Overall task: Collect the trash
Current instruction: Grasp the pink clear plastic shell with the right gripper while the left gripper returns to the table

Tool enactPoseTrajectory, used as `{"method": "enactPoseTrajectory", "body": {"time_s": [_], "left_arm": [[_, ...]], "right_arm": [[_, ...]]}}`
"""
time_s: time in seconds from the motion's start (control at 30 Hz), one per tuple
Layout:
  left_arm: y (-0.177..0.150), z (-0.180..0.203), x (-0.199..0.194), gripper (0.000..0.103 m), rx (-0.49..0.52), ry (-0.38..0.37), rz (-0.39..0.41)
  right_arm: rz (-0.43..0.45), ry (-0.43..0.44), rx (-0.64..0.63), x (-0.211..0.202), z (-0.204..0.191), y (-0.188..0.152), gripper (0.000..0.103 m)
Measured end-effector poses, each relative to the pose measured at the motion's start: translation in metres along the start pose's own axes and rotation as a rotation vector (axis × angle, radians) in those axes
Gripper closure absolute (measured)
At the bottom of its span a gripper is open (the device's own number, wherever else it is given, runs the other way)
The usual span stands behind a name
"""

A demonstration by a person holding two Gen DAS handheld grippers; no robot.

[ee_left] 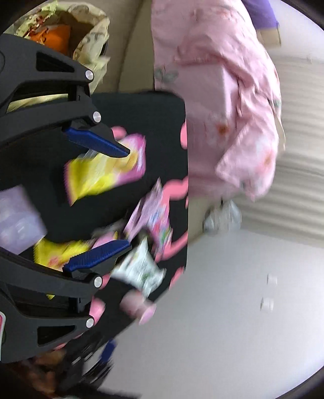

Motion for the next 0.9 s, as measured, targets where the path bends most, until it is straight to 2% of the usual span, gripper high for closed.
{"method": "enactPoseTrajectory", "body": {"time_s": [0.07,0.1,0.2,0.27,0.33,0.5,0.63,0.77,0.9], "left_arm": [[0.004,-0.012,0.015,0.038,-0.055,0.042,-0.024],[0.003,-0.019,0.026,0.038,-0.079,0.054,-0.064],[-0.004,-0.031,0.037,0.04,-0.145,0.066,-0.132],[-0.006,-0.033,0.03,0.04,-0.17,0.031,-0.113],[-0.013,-0.028,0.017,0.04,-0.154,0.002,-0.094],[-0.036,-0.019,-0.014,0.04,-0.106,0.007,-0.068],[-0.051,-0.019,-0.035,0.04,-0.097,0.043,-0.056],[-0.067,-0.025,-0.045,0.04,-0.131,0.03,-0.066],[-0.08,-0.034,-0.054,0.04,-0.162,0.018,-0.067]], "right_arm": [[-0.007,0.002,0.008,0.003,0.006,-0.005,0.049],[-0.013,0.004,0.012,0.005,0.009,-0.008,0.049],[-0.045,0.029,0.051,0.009,0.015,-0.016,0.049],[-0.06,0.062,0.062,0.009,0.009,-0.016,0.049],[-0.052,0.096,0.03,0.006,-0.004,-0.015,0.049],[-0.053,0.204,-0.03,0.012,-0.049,-0.001,0.049],[-0.044,0.278,-0.063,0.023,-0.092,0.025,0.049],[-0.097,0.291,-0.084,0.06,-0.12,0.049,0.049],[-0.2,0.225,-0.13,0.102,-0.125,0.052,0.049]]}}
Point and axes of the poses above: each gripper's, at about its wrist camera, not at the fingertips, and x roughly the way its jaws point, z to its right, y to its top, the point moved 6 cm from there along x, roughly the way its jaws point, and after that the axes turned 2 degrees about -y, right-handed, at the moved point
